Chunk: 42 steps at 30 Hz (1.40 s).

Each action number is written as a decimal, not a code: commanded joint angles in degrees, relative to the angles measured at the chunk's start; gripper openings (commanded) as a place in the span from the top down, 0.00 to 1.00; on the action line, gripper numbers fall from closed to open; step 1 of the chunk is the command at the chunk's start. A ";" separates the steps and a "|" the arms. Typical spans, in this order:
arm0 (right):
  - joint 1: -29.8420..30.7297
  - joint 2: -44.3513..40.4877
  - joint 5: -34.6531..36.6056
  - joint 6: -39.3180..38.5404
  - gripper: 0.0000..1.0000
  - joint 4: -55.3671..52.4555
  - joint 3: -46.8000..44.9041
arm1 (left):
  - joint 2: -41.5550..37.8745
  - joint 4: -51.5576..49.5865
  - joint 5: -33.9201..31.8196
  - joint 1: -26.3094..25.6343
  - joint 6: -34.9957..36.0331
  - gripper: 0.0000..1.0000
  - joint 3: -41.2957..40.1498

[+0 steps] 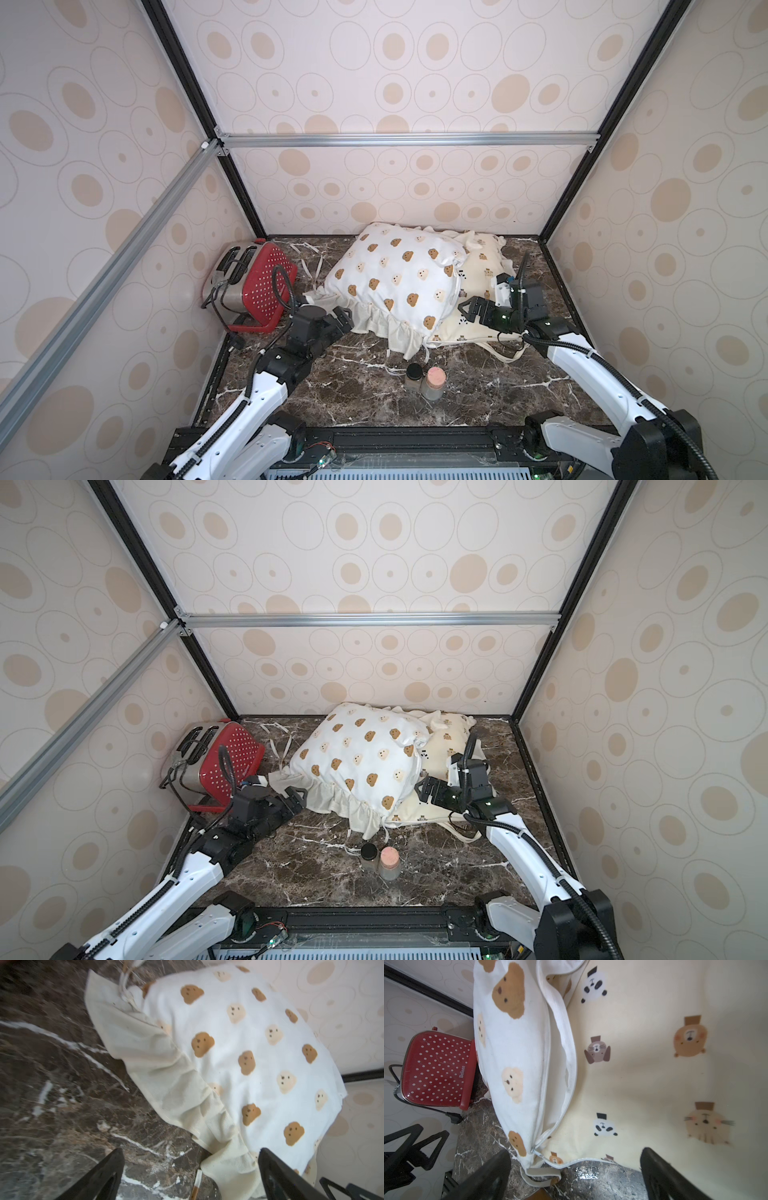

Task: Zip up pillowcases
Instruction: Pick up the pillowcase from the center of the board.

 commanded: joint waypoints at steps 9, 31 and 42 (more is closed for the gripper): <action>1.86 2.24 0.03 4.24 0.00 1.23 2.03 | 17.19 19.04 -2.86 -18.28 -5.84 0.06 6.37; 1.84 5.82 -0.39 7.45 0.00 8.20 1.22 | 33.69 36.83 -2.37 -25.53 -15.97 0.34 7.37; 1.84 5.91 0.01 7.19 0.00 8.05 1.22 | 36.22 35.53 -3.88 -26.51 -21.31 0.39 7.51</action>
